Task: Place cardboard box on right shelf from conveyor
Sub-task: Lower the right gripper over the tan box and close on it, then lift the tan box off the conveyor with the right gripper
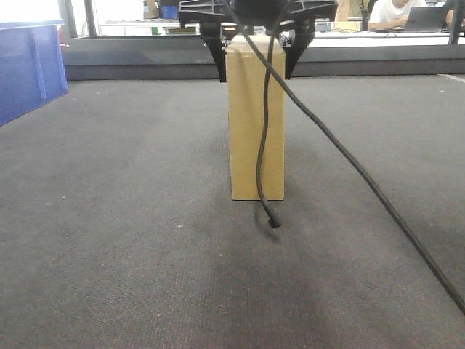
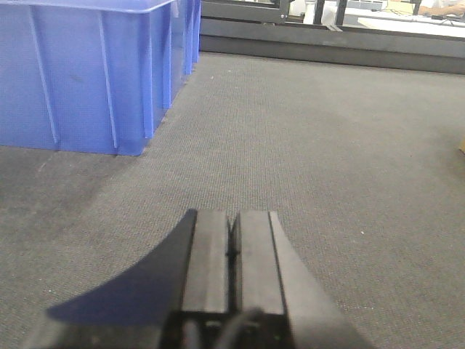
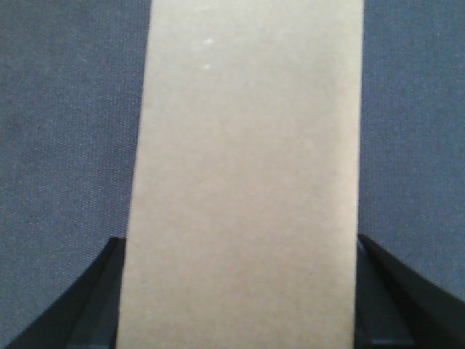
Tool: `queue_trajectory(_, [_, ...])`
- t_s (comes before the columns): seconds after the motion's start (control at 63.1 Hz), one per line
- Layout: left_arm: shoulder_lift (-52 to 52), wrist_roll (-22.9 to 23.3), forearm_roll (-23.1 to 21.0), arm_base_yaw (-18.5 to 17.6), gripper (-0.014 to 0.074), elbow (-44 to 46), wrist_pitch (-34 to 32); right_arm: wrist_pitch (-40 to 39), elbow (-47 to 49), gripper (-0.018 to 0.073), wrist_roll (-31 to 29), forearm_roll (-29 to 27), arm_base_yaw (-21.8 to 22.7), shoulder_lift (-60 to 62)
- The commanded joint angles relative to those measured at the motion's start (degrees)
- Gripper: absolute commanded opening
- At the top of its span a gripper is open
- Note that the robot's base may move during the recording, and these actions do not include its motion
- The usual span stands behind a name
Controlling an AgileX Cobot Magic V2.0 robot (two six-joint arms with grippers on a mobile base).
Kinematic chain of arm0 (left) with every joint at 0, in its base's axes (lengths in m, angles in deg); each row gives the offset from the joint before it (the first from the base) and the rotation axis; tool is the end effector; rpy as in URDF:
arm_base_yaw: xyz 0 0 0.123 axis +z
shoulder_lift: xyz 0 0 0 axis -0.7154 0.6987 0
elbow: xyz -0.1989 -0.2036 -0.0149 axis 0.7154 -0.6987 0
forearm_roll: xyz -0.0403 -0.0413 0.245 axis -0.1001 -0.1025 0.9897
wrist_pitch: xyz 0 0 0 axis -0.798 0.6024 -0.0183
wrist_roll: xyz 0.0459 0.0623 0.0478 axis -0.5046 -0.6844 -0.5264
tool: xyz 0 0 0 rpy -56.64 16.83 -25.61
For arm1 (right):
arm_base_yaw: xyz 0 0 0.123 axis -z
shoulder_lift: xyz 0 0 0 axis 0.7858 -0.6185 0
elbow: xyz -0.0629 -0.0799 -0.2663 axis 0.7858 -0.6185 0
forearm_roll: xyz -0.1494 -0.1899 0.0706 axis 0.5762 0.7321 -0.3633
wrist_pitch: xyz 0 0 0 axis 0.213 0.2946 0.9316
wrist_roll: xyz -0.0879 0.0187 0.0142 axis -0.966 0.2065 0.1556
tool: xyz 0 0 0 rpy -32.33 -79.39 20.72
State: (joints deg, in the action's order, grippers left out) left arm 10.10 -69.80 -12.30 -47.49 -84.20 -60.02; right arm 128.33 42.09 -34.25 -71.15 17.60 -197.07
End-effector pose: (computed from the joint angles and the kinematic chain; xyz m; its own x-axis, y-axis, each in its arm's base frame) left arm 0.0566 -0.0026 0.1935 -0.0451 -0.0680 -0.9967 0.0382 0.9968 -0.0697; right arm 0.4002 0.2408 0.3095 -0.8379 0.0873 -0.5389 0.0583 0.9958 0.0706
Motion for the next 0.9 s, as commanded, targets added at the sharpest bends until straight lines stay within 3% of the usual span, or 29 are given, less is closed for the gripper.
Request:
queue_trajectory(0.0, [-0.7, 0.3, -0.3, 0.1, -0.0119, 0.2, -4.8, -1.8, 1.3, 0.0211, -0.1, 1.9, 0.7, 3.3])
queue_trajectory(0.158, [-0.7, 0.3, -0.3, 0.1, -0.0119, 0.2, -4.8, -2.0, 1.3, 0.0165, -1.8, 0.8, 1.5, 4.6])
queue_trajectory(0.333, [-0.7, 0.3, -0.3, 0.1, -0.0119, 0.2, -4.8, -2.2, 0.9, 0.0165, -12.6, -2.8, 2.6, 8.1])
queue_trajectory(0.444, [-0.7, 0.3, -0.3, 0.1, -0.0119, 0.2, -4.8, -2.9, -2.9, 0.0164, -16.5, -3.8, 3.5, 12.2])
queue_trajectory(0.602, [-0.7, 0.3, -0.3, 0.1, -0.0119, 0.2, -4.8, -10.2, -17.2, 0.0164, -19.4, -3.8, 5.3, 22.9])
queue_trajectory(0.888, [-0.7, 0.3, -0.3, 0.1, -0.0119, 0.2, -4.8, -29.3, -48.9, 0.0164, -19.6, -3.8, 9.2, 49.4])
